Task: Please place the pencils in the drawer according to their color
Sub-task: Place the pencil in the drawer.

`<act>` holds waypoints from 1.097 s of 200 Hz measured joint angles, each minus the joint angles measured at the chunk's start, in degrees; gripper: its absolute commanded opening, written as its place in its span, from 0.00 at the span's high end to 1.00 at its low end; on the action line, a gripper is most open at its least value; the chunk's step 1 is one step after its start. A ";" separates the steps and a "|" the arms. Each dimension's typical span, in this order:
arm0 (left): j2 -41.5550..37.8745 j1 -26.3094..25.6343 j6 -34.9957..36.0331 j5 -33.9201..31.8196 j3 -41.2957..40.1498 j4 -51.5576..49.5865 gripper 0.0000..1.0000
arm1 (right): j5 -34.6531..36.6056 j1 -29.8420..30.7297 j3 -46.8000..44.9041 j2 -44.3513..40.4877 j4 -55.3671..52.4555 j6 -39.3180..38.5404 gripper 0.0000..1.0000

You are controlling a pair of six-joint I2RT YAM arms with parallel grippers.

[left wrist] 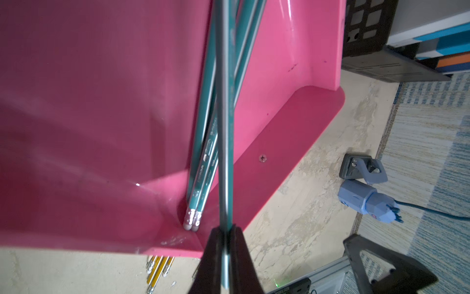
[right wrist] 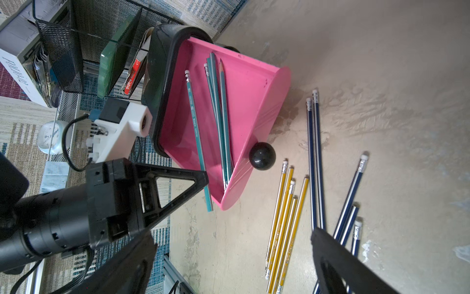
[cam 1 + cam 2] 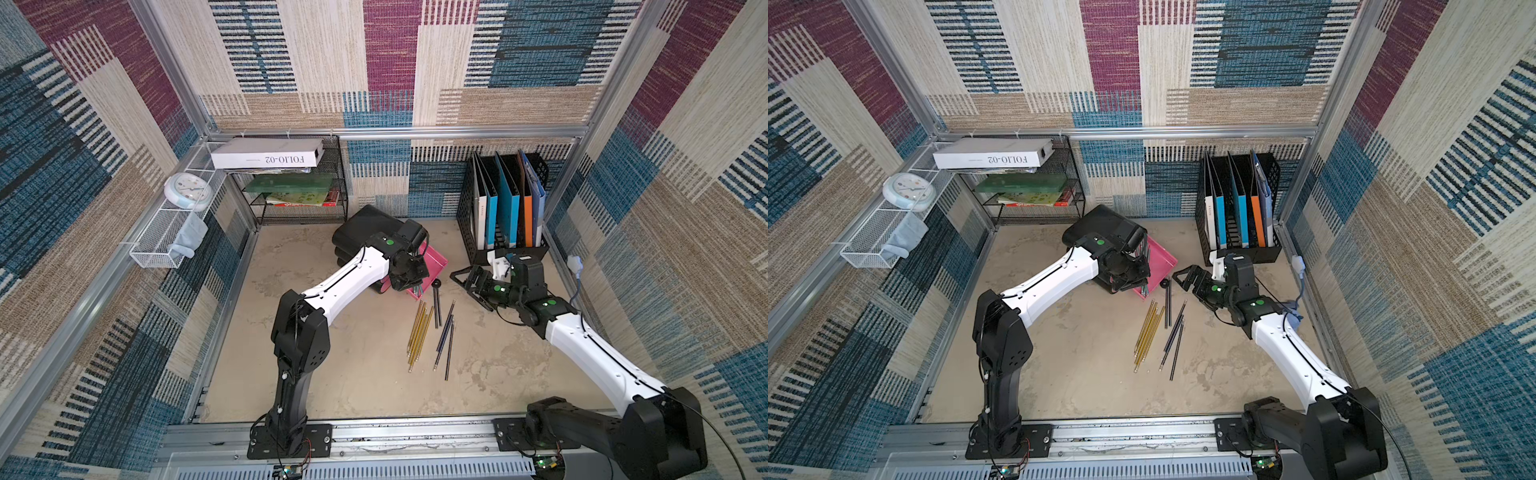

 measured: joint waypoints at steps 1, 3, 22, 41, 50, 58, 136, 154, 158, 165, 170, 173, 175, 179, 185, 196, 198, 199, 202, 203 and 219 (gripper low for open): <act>0.04 0.04 0.07 0.00 0.04 -0.02 1.00 | 0.00 0.00 0.00 0.02 0.02 0.00 0.01; 0.11 0.15 0.13 0.02 0.17 -0.04 1.00 | 0.00 0.00 0.00 0.04 0.07 0.00 0.01; 0.90 1.09 1.05 0.02 1.36 -0.28 1.00 | 0.00 -0.02 -0.04 0.20 0.35 0.02 0.01; 1.66 1.92 1.57 0.24 2.12 -0.50 0.92 | -0.07 -0.02 -0.09 0.31 0.52 0.24 0.01; 1.99 2.14 1.95 0.31 2.40 -0.74 0.82 | -0.22 -0.02 -0.09 0.42 0.55 0.26 0.01; 2.14 2.16 2.38 0.42 2.64 -0.94 0.74 | -0.26 -0.02 -0.09 0.50 0.59 0.31 0.01; 2.32 2.08 4.90 1.29 5.53 -1.25 0.50 | -0.74 -0.07 -0.09 1.70 1.03 0.85 0.01; 2.19 1.57 5.70 1.51 6.67 -1.36 0.49 | -0.83 -0.09 -0.09 2.01 1.31 0.92 0.01; 2.10 1.33 5.92 1.68 7.06 -1.44 0.49 | -0.85 -0.09 -0.09 2.10 1.44 0.92 0.01; 1.81 0.90 6.23 2.01 7.63 -1.57 0.49 | -0.85 -0.11 -0.09 2.25 1.62 0.94 0.01; 1.51 0.48 6.60 2.40 8.15 -1.66 0.48 | -0.85 -0.11 -0.09 2.38 1.73 0.96 0.01; 1.33 0.28 6.82 2.62 8.39 -1.66 0.48 | -0.85 -0.11 -0.09 2.45 1.77 1.01 0.01; 1.22 0.13 6.99 2.71 8.61 -1.68 0.48 | -0.85 -0.11 -0.09 2.51 1.84 1.05 0.01; 0.92 -0.17 7.28 2.84 9.14 -1.70 0.48 | -0.85 -0.11 -0.09 2.60 1.92 1.07 0.01; 0.55 -0.57 7.63 2.95 9.86 -1.77 0.47 | -0.87 -0.11 -0.09 2.78 2.05 1.09 0.01; -0.31 -1.25 8.70 3.08 11.34 -1.84 0.47 | -0.94 -0.11 -0.09 3.13 2.47 1.14 0.01; -0.42 -1.29 8.79 3.10 11.56 -1.84 0.47 | -0.96 -0.11 -0.09 3.19 2.54 1.14 0.01; -0.48 -1.33 8.83 3.15 11.67 -1.84 0.47 | -0.98 -0.11 -0.09 3.26 2.69 1.14 0.01; -0.68 -1.38 8.92 3.28 11.98 -1.88 0.47 | -1.03 -0.11 -0.11 3.39 2.89 1.14 0.01; -0.81 -1.40 9.03 3.41 12.15 -1.95 0.47 | -1.05 -0.11 -0.11 3.41 2.93 1.14 0.01; -1.53 -1.29 10.34 2.64 14.10 -2.51 0.46 | -1.09 -0.11 -0.13 4.11 4.22 1.16 0.01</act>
